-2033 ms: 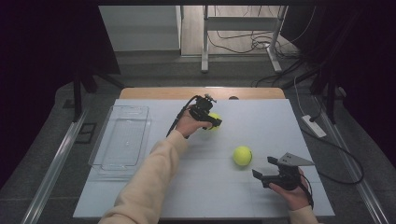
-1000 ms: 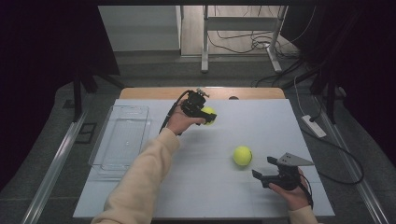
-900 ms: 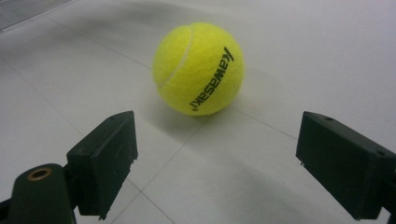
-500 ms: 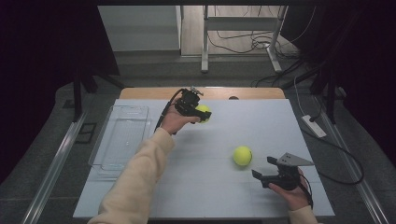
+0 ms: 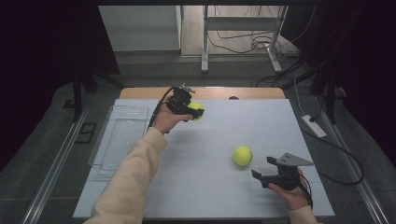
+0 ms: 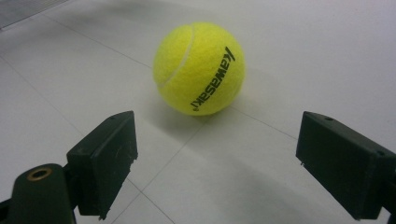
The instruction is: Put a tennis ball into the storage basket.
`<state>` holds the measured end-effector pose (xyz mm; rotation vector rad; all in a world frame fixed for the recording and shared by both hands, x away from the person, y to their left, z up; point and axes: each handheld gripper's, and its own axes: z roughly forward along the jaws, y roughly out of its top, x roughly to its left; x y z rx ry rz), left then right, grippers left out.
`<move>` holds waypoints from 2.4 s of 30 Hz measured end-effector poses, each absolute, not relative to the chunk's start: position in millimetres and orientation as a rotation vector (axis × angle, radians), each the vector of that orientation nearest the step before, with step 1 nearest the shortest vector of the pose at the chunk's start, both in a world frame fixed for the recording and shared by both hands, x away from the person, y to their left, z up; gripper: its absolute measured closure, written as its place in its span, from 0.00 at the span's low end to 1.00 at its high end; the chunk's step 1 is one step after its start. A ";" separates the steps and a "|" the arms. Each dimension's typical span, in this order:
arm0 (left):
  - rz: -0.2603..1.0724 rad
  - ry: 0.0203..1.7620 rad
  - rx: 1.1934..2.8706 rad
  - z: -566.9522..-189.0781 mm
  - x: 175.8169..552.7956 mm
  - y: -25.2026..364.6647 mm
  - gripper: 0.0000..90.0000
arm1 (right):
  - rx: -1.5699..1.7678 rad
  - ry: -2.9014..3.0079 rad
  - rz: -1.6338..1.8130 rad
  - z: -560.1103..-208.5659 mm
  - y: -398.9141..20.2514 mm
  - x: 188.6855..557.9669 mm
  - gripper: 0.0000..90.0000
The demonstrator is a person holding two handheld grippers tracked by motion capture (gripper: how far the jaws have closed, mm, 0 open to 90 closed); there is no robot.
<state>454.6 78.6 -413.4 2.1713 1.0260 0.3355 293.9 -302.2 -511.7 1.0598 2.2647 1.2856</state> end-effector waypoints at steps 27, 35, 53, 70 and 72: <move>0.392 1.093 2.135 -407.1 448.2 112.5 0.33 | 1.064 2.257 1.285 -511.9 -302.4 294.0 0.14; 0.405 1.101 2.127 -404.5 444.1 123.7 0.33 | 1.070 2.249 1.286 -511.4 -303.6 293.9 0.14; 0.431 1.143 2.099 -401.3 438.0 145.5 0.33 | 1.074 2.246 1.285 -511.4 -303.4 294.1 0.14; 0.452 1.180 2.081 -402.2 434.3 164.8 0.33 | 1.071 2.251 1.280 -512.0 -302.9 294.0 0.14; 0.458 1.187 2.079 -402.3 433.9 167.1 0.33 | 1.071 2.251 1.280 -511.9 -303.0 293.9 0.14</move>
